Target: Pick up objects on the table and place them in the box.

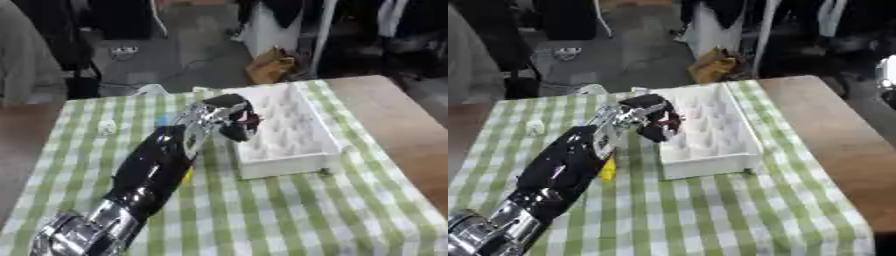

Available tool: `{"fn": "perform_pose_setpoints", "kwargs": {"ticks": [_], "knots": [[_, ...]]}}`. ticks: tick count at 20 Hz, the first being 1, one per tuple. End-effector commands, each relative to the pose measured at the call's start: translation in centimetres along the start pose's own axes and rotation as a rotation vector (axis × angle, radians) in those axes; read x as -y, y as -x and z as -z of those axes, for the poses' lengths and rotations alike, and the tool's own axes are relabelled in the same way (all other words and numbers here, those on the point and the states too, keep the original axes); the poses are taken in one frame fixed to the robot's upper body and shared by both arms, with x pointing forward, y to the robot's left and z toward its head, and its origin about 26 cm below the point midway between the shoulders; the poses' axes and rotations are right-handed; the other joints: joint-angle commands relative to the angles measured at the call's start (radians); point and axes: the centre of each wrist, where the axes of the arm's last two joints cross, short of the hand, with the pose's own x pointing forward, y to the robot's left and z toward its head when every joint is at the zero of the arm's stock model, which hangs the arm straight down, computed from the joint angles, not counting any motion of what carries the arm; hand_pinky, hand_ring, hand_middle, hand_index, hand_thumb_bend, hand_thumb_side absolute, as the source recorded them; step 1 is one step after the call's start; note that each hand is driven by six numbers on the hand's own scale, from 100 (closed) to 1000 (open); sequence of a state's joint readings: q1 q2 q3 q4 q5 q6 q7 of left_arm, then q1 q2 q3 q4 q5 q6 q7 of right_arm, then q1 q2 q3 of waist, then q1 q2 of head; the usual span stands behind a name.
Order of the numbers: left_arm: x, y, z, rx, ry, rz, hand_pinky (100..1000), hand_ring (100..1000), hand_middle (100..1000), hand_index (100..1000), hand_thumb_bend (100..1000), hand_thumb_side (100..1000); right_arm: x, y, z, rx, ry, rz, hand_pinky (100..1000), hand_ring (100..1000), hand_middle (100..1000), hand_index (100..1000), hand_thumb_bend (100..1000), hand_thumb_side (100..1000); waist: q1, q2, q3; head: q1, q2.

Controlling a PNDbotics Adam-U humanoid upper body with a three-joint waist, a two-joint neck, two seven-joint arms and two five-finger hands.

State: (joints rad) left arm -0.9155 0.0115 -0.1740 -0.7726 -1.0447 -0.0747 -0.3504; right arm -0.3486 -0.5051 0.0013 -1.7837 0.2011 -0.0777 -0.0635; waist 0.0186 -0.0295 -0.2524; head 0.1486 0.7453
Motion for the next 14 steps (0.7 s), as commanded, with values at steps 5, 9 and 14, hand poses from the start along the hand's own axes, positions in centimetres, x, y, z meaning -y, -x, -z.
{"fn": "perform_pose_setpoints", "kwargs": {"ticks": [5,9,14], "knots": [[1.3,-1.9,0.6,0.023,0.007,0.087,565,381,152,271,100,184,0.4,-0.4,0.6,0.026,0.001,-0.003,725,761,778,953,174,467,-0.012,-0.003,-0.003,0.002,-0.013],[2.3,-2.5,0.8,0.032,-0.003,0.155,643,568,516,579,361,494,0.4,-0.4,0.6,0.025,0.000,-0.002,725,761,777,953,174,468,-0.012,-0.002,-0.004,0.002,-0.016],[2.0,-2.6,0.7,0.026,-0.114,0.287,805,871,922,889,870,754,0.4,-0.4,0.6,0.024,-0.001,-0.002,725,761,777,953,175,468,-0.012,-0.002,-0.003,0.002,-0.016]]}}
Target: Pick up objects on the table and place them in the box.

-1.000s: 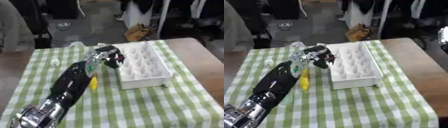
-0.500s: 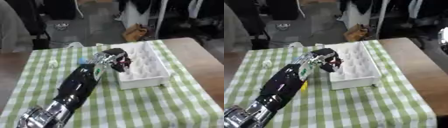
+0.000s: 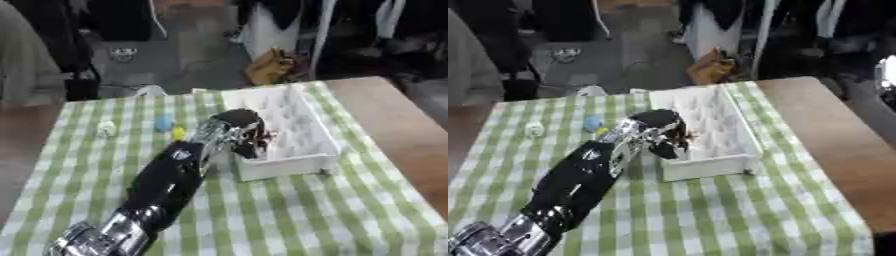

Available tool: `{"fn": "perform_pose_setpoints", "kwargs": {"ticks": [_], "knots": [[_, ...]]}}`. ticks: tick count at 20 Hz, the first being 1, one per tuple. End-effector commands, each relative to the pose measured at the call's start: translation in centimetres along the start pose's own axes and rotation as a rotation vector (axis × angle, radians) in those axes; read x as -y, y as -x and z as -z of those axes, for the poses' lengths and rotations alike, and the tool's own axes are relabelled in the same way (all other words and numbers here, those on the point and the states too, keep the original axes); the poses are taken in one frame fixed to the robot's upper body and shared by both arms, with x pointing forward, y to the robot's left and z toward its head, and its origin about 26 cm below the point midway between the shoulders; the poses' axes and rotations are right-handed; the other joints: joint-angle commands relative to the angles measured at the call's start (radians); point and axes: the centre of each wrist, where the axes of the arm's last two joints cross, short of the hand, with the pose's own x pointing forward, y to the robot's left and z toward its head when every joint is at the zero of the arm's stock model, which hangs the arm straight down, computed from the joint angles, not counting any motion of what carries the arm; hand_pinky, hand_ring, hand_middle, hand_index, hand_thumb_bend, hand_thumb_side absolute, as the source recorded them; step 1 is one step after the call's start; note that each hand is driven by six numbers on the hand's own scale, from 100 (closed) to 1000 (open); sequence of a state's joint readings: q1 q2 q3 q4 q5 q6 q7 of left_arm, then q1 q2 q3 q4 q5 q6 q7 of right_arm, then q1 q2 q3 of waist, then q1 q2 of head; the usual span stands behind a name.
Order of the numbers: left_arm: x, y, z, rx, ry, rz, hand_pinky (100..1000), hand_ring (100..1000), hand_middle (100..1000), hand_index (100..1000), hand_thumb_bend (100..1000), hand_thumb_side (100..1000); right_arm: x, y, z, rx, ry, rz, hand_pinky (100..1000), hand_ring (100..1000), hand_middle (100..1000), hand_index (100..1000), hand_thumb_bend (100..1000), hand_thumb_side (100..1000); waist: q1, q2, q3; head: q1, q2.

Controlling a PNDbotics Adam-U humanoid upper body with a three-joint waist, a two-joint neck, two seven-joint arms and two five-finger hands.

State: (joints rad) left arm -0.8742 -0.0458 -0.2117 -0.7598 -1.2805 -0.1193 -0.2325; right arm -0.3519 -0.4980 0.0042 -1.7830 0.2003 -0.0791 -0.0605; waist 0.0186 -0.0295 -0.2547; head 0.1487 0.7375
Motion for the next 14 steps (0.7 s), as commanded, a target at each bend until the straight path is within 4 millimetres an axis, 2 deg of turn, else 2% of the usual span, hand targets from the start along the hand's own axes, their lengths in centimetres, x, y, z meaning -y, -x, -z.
{"fn": "perform_pose_setpoints", "kwargs": {"ticks": [1,2,3,10,11,12,13,14], "knots": [[-1.3,-0.2,0.1,-0.014,-0.101,0.092,808,876,926,891,875,756,0.6,-0.3,0.5,0.020,0.001,-0.010,725,761,777,953,175,468,-0.012,-0.002,-0.001,0.003,-0.009],[-1.1,-0.1,0.1,-0.020,-0.116,0.106,808,876,926,891,875,756,0.6,-0.3,0.5,0.020,0.000,-0.010,725,761,777,953,175,468,-0.012,-0.002,-0.001,0.003,-0.009],[-1.1,-0.1,0.1,-0.026,-0.132,0.116,852,926,965,920,938,772,0.6,-0.3,0.5,0.020,0.001,-0.010,725,760,777,953,175,468,-0.012,-0.002,0.000,0.002,-0.009],[-0.9,0.3,0.0,-0.051,-0.197,0.120,844,914,947,905,904,776,0.6,-0.3,0.5,0.019,0.002,-0.011,725,760,777,953,176,468,-0.015,-0.002,0.005,0.001,-0.010],[-0.9,0.4,0.0,-0.051,-0.204,0.113,824,887,905,885,799,817,0.6,-0.3,0.5,0.019,0.002,-0.011,725,760,777,953,175,469,-0.015,-0.002,0.007,0.001,-0.011],[-0.9,0.6,-0.1,-0.051,-0.218,0.095,824,887,905,885,799,817,0.6,-0.2,0.5,0.018,0.002,-0.011,725,760,777,953,175,469,-0.016,-0.001,0.008,0.000,-0.010],[-0.9,0.8,-0.1,-0.052,-0.231,0.078,790,844,856,856,664,866,0.6,-0.2,0.5,0.017,0.003,-0.011,724,760,777,953,174,469,-0.016,-0.002,0.011,-0.001,-0.010],[-1.3,1.6,-0.5,-0.062,-0.268,0.035,773,825,840,847,619,885,0.6,-0.1,0.4,0.013,0.004,-0.013,724,760,777,953,174,470,-0.017,-0.002,0.018,-0.006,-0.009]]}}
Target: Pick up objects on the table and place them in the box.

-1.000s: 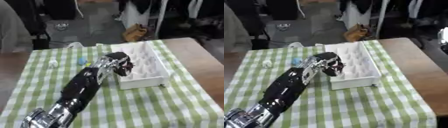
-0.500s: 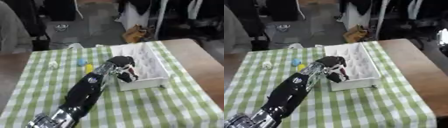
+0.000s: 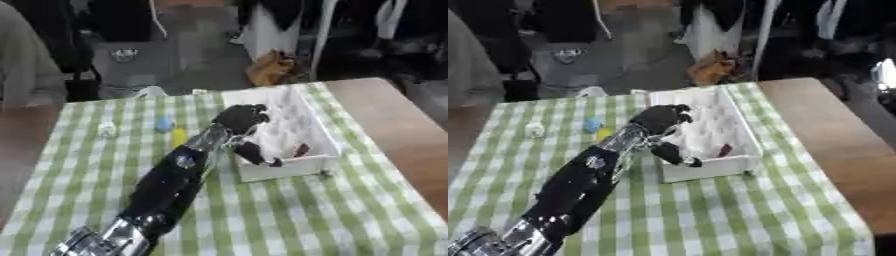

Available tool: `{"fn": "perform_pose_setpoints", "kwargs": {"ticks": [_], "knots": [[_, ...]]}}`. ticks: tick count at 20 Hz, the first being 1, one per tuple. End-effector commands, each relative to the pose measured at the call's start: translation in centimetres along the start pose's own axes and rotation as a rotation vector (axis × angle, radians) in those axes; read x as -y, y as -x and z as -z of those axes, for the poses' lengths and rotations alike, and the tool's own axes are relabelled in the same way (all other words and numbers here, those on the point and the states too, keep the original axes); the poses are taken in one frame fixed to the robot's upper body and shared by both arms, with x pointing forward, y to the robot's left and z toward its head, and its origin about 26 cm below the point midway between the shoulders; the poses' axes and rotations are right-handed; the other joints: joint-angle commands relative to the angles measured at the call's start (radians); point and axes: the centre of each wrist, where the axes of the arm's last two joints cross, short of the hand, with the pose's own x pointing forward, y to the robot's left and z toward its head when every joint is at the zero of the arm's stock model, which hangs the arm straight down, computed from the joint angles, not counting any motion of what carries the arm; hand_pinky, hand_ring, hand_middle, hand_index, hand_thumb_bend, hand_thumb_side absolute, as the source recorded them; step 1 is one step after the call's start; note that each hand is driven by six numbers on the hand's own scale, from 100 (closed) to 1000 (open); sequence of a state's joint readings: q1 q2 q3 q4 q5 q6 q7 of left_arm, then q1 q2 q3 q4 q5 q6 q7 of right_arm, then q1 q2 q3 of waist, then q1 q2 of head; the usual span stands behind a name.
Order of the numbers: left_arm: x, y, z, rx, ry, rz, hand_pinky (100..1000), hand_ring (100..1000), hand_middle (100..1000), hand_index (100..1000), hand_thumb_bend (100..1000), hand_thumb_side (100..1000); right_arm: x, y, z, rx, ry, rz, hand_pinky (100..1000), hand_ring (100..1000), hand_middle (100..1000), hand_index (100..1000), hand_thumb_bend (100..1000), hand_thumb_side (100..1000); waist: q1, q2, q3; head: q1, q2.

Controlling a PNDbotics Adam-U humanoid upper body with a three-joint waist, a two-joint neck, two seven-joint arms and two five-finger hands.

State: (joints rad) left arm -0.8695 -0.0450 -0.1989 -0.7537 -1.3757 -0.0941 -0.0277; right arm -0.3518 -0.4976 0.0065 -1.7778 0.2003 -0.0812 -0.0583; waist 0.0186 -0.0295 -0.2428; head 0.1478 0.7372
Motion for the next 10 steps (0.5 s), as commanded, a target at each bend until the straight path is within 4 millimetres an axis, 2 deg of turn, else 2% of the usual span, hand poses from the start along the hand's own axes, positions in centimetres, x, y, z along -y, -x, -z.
{"fn": "perform_pose_setpoints", "kwargs": {"ticks": [1,2,5,6,7,9,10], "knots": [[-1.9,2.1,-0.3,-0.030,-0.106,-0.087,773,825,840,847,619,885,0.8,-0.2,0.4,0.014,0.011,-0.015,724,760,777,953,174,470,-0.017,-0.002,0.010,-0.007,-0.008],[-2.3,3.3,-0.9,-0.051,-0.141,-0.148,739,795,812,835,556,913,0.8,-0.2,0.3,0.011,0.012,-0.018,724,760,776,953,173,470,-0.017,-0.002,0.017,-0.013,-0.008],[-4.0,6.0,-2.6,-0.095,-0.225,-0.320,731,794,813,831,527,933,0.9,0.0,0.2,0.007,0.014,-0.022,724,759,776,953,173,470,-0.016,-0.002,0.030,-0.020,-0.007],[-4.7,7.2,-3.4,-0.117,-0.260,-0.377,724,798,818,834,460,982,1.0,0.0,0.2,0.004,0.016,-0.024,724,759,776,952,172,471,-0.016,-0.002,0.038,-0.024,-0.006],[-5.4,8.2,-4.4,-0.135,-0.301,-0.434,724,798,818,834,460,982,1.0,0.0,0.2,0.003,0.017,-0.026,724,759,776,952,172,471,-0.015,-0.002,0.043,-0.026,-0.005],[-6.5,9.1,-5.6,-0.145,-0.341,-0.515,724,799,818,834,456,986,1.0,0.0,0.2,0.003,0.017,-0.027,724,759,776,952,172,471,-0.015,-0.002,0.046,-0.026,-0.005],[-7.2,10.5,-7.2,-0.176,-0.415,-0.566,718,806,828,839,413,1000,1.1,0.1,0.2,0.002,0.016,-0.029,724,760,776,952,172,472,-0.015,-0.001,0.058,-0.033,-0.003]]}}
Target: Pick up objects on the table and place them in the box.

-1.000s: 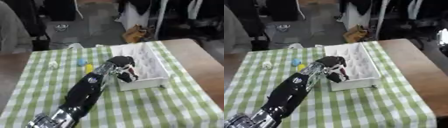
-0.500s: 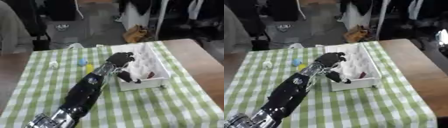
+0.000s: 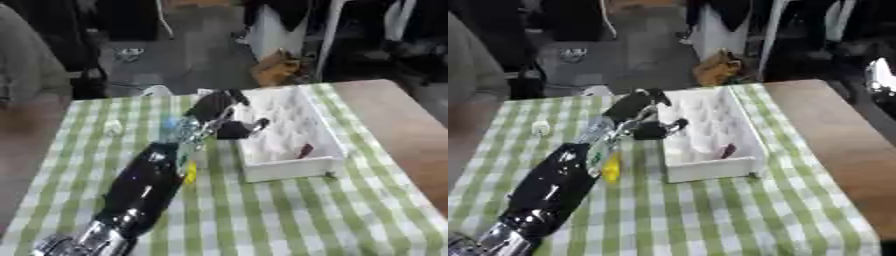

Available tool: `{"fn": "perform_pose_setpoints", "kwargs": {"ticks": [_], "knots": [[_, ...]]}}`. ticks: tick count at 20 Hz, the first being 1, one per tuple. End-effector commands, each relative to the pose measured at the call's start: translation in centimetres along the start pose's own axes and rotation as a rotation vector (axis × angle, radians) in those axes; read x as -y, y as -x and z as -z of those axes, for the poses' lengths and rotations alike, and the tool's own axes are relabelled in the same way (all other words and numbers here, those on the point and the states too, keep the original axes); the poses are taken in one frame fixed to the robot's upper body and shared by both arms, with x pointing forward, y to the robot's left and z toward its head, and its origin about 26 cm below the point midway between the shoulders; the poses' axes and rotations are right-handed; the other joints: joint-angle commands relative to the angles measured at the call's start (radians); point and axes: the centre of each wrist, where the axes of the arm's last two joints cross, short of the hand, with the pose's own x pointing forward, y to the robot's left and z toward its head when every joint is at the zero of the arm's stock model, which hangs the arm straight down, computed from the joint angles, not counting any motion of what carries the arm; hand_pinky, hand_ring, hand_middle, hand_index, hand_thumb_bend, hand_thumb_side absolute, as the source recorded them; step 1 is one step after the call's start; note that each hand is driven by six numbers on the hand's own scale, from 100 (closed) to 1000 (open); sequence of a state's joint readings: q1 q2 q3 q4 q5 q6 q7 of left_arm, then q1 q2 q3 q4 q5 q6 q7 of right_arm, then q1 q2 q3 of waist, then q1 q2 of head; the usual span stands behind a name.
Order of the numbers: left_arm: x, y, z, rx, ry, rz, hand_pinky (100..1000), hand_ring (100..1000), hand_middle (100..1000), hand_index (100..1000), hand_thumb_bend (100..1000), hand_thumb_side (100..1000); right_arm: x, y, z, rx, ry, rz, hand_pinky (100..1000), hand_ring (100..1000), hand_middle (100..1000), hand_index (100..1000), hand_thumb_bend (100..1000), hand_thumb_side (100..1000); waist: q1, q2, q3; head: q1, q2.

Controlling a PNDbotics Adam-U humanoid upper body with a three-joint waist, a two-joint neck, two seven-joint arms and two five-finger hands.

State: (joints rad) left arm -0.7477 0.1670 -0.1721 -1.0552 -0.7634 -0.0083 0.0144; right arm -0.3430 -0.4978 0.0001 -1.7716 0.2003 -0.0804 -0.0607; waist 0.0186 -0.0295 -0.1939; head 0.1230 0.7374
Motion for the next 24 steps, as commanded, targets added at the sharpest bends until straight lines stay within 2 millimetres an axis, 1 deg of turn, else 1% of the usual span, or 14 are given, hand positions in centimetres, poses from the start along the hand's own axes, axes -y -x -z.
{"fn": "perform_pose_setpoints", "kwargs": {"ticks": [1,3,5,8,9,11,15,16,17,19,21,22,23,24], "knots": [[-6.4,1.7,-2.3,-0.013,-0.228,-0.154,718,806,828,839,413,1000,1.0,-0.3,0.5,0.019,0.010,-0.029,724,760,776,952,172,472,-0.014,0.001,0.017,-0.011,-0.002],[-9.1,3.1,-5.4,-0.040,-0.379,-0.258,729,819,839,847,400,1000,1.1,-0.3,0.4,0.018,0.008,-0.034,724,760,776,952,172,472,-0.014,0.002,0.031,-0.012,0.003],[-10.6,4.0,-7.9,-0.066,-0.467,-0.305,741,828,847,853,425,1000,1.2,-0.2,0.4,0.017,0.009,-0.038,725,760,776,952,172,472,-0.014,0.003,0.040,-0.005,0.010],[-11.4,3.9,-9.0,-0.074,-0.500,-0.328,741,828,847,853,425,1000,1.2,-0.2,0.4,0.017,0.009,-0.039,725,760,776,952,172,472,-0.014,0.003,0.042,-0.003,0.012],[-11.5,3.8,-9.1,-0.075,-0.502,-0.330,741,828,847,853,425,1000,1.2,-0.2,0.4,0.017,0.009,-0.039,725,760,776,952,172,472,-0.014,0.003,0.042,-0.002,0.012],[-11.5,4.6,-9.8,-0.117,-0.524,-0.346,752,835,852,859,456,1000,1.4,-0.1,0.4,0.013,0.016,-0.043,725,760,776,952,163,478,-0.013,0.008,0.061,0.044,0.022],[-11.3,6.7,-12.6,-0.200,-0.627,-0.390,746,830,846,854,490,1000,1.2,-0.1,0.4,0.013,0.009,-0.040,725,760,776,953,162,478,-0.013,0.007,0.067,0.076,0.032],[-11.1,7.0,-13.3,-0.213,-0.643,-0.396,746,826,836,846,562,1000,1.2,-0.1,0.4,0.013,0.007,-0.039,725,760,776,952,162,478,-0.013,0.006,0.065,0.078,0.032],[-10.8,7.2,-13.8,-0.225,-0.658,-0.407,762,829,832,845,671,1000,1.2,-0.1,0.4,0.014,0.006,-0.039,725,760,776,952,163,478,-0.014,0.005,0.064,0.077,0.032],[-10.4,7.4,-14.4,-0.234,-0.686,-0.431,793,834,828,845,721,1000,1.2,-0.1,0.4,0.015,0.005,-0.039,725,760,776,952,163,477,-0.014,0.004,0.062,0.078,0.032],[-10.1,7.4,-14.5,-0.238,-0.705,-0.446,793,834,828,845,721,1000,1.2,-0.1,0.5,0.016,0.005,-0.038,725,760,776,952,163,477,-0.014,0.004,0.061,0.078,0.033],[-10.0,7.4,-14.5,-0.239,-0.710,-0.450,873,851,827,847,735,1000,1.2,-0.1,0.5,0.016,0.004,-0.038,725,761,776,953,164,477,-0.014,0.004,0.061,0.078,0.033],[-9.9,7.5,-14.5,-0.242,-0.717,-0.457,887,855,825,845,706,1000,1.2,-0.1,0.5,0.016,0.004,-0.038,725,761,776,953,164,477,-0.014,0.004,0.061,0.079,0.032],[-9.8,7.5,-14.4,-0.243,-0.725,-0.464,908,867,827,846,642,1000,1.2,-0.1,0.5,0.016,0.004,-0.037,725,761,776,953,165,477,-0.014,0.004,0.061,0.079,0.032]]}}
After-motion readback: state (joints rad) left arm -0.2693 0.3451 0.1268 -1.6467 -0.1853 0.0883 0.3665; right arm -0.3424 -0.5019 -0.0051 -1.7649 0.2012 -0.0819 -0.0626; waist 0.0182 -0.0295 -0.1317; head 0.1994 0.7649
